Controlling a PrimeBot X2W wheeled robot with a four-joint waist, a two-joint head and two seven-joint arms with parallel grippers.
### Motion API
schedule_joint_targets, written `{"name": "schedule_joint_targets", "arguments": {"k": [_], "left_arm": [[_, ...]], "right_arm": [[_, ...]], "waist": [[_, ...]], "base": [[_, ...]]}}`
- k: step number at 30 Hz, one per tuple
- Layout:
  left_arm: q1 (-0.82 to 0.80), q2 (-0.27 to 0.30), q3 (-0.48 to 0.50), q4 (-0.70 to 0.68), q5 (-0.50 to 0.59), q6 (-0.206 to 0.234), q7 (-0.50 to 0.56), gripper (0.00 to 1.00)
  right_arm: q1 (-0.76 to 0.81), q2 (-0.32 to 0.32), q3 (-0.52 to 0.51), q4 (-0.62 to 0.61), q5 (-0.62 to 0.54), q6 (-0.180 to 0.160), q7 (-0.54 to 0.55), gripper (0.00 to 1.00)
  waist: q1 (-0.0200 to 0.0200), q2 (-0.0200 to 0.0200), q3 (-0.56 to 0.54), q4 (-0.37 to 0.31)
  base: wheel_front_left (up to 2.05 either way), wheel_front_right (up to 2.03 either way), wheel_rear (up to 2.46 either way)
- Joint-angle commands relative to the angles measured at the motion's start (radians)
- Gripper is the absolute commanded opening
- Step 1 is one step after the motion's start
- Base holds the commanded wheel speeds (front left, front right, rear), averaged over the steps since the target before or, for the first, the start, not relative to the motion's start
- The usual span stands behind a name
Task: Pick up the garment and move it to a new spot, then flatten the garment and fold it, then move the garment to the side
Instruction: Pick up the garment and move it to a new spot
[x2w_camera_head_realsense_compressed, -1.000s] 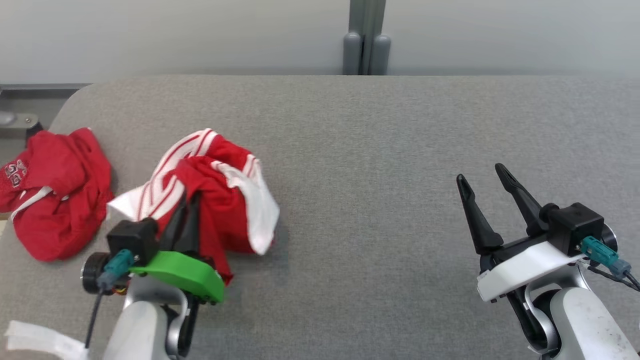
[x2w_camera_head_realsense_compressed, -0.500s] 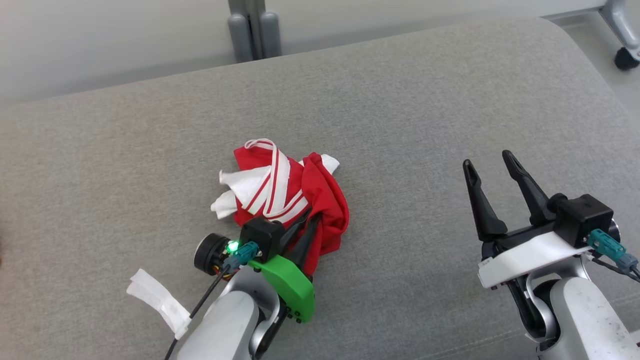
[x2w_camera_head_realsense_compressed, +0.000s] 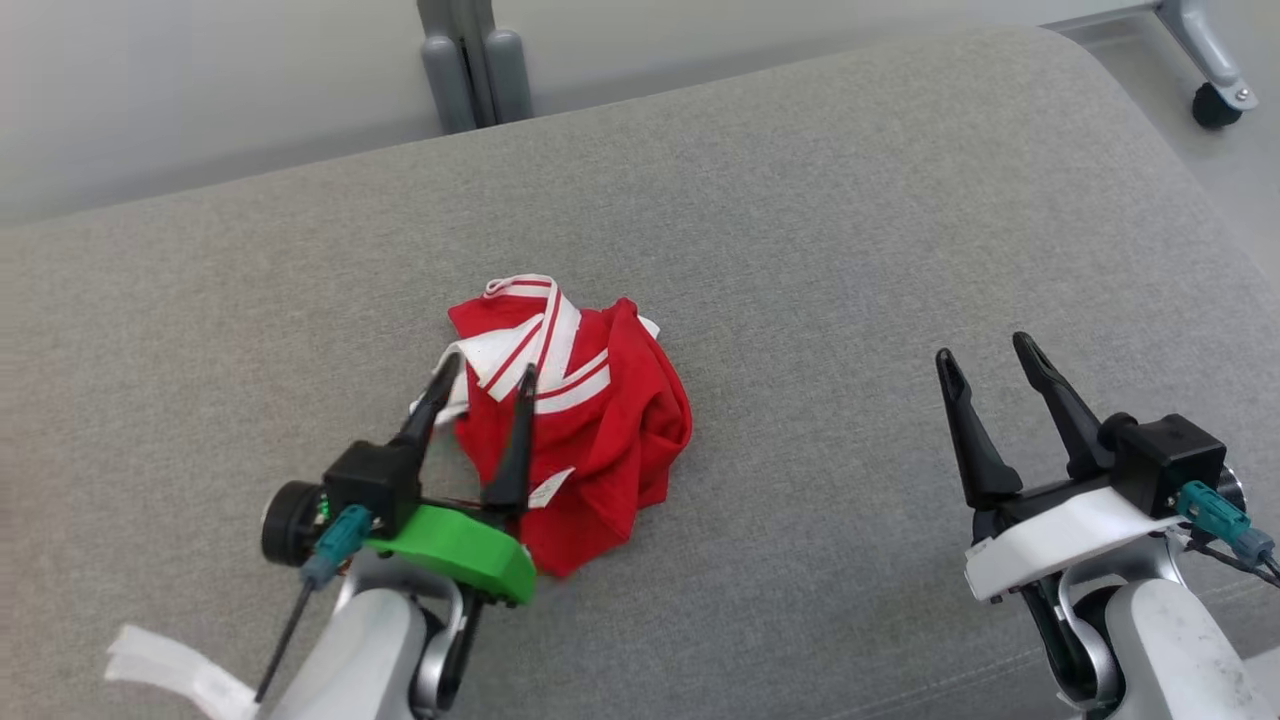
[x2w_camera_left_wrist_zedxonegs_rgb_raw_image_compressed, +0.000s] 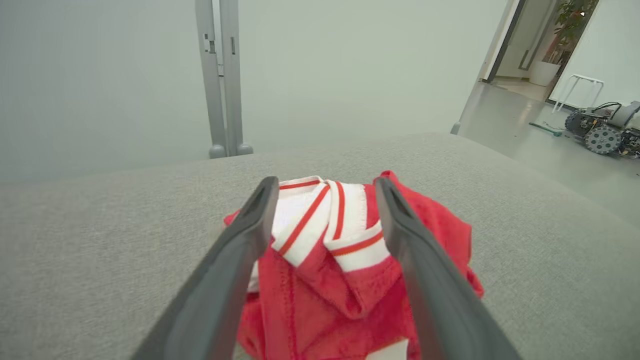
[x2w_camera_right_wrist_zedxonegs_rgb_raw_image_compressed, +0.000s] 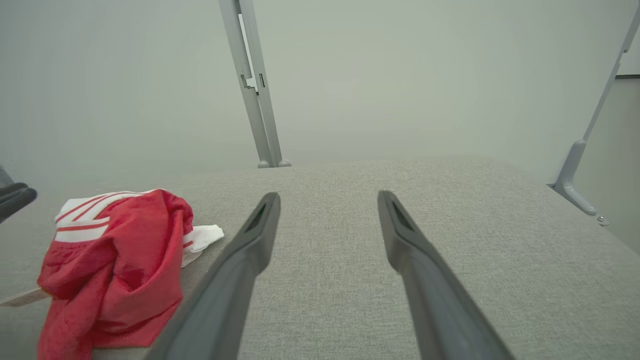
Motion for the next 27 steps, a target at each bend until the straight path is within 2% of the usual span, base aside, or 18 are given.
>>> {"name": "schedule_joint_targets", "arguments": {"k": [1,7,12,27], "left_arm": [[0.027,0.025,0.031,-0.018,-0.012,0.017,-0.007,1.00],[0.097,0.109,0.143,-0.066,-0.027,0.059,-0.007,1.00],[0.143,0.159,0.194,-0.087,-0.038,0.063,-0.007,1.00],[0.251,0.178,0.185,-0.125,-0.052,0.079,0.006,1.00]], "right_arm": [[0.020,0.000,-0.006,-0.006,-0.005,0.000,0.006,1.00],[0.055,0.005,-0.025,-0.029,-0.014,0.000,0.029,1.00],[0.080,0.010,-0.037,-0.050,-0.019,0.000,0.044,1.00],[0.165,0.028,-0.040,-0.079,-0.026,0.000,0.081,1.00]], "waist": [[0.0000,0.0000,-0.074,0.083],[0.0000,0.0000,-0.106,0.150],[0.0000,0.0000,-0.119,0.178],[0.0000,0.0000,-0.167,0.162]], "base": [[0.00,0.00,0.00],[0.00,0.00,0.00],[0.00,0.00,0.00],[0.00,0.00,0.00]]}}
